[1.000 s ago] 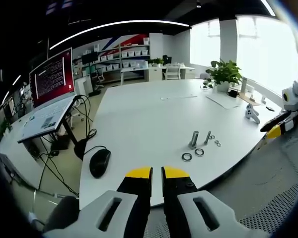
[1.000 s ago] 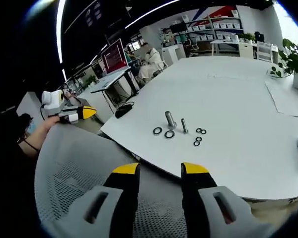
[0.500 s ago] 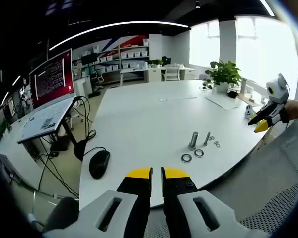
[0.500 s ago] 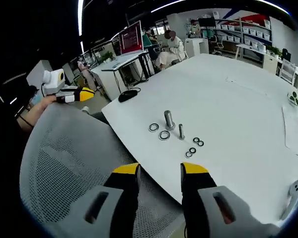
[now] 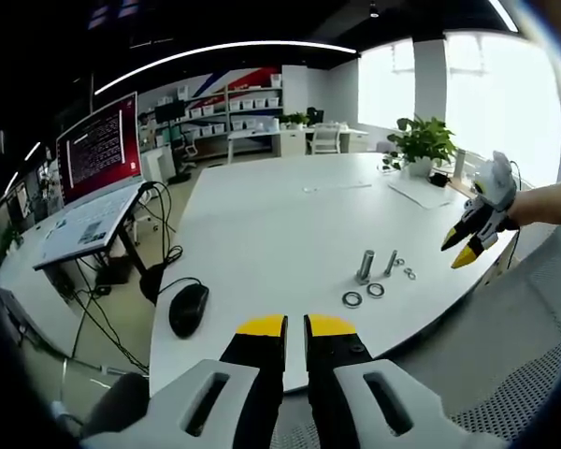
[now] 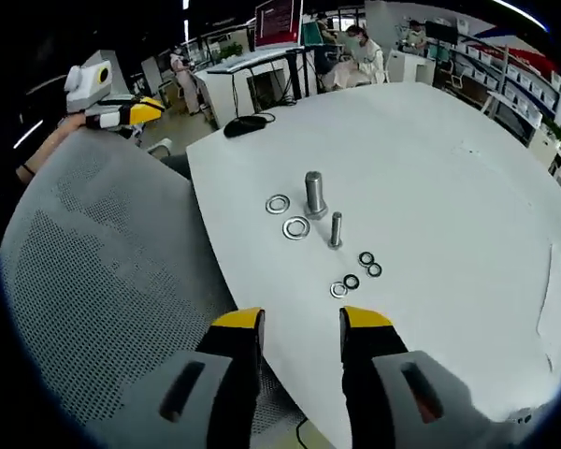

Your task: Place the washer onto the threaded stud by aligning its center hole with the stud, sliding it down to the base, and recovering from edge contact or off-axis alignment until the washer reaches the visible bottom stop.

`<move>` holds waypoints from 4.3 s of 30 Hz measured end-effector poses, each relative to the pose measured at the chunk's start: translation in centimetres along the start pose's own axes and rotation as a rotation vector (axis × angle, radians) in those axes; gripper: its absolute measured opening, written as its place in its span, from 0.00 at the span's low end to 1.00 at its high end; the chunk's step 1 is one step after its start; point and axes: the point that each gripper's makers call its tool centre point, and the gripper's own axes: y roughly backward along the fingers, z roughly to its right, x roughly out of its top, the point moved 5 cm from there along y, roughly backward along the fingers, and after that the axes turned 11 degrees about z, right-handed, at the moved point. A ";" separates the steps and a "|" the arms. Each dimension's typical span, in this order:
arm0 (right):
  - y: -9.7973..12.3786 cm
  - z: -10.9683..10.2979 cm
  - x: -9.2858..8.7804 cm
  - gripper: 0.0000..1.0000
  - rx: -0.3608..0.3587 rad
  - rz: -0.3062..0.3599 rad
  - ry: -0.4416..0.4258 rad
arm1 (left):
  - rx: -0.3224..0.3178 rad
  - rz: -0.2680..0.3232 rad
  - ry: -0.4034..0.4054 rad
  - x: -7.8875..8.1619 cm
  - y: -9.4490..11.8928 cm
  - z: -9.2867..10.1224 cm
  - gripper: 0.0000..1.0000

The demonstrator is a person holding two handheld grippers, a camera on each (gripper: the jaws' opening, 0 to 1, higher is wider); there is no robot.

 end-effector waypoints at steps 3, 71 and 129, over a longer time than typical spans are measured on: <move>-1.0 0.3 -0.1 0.34 0.009 -0.025 0.009 | 0.006 -0.003 0.000 0.0 0.0 -0.1 0.04; -7.3 2.8 -1.2 0.14 0.043 -0.294 0.273 | 0.032 -0.017 0.008 -0.1 -0.1 -0.3 0.00; -5.5 2.8 7.1 0.14 -0.040 -0.125 0.228 | 0.047 -0.002 0.027 0.0 -0.2 -0.5 0.00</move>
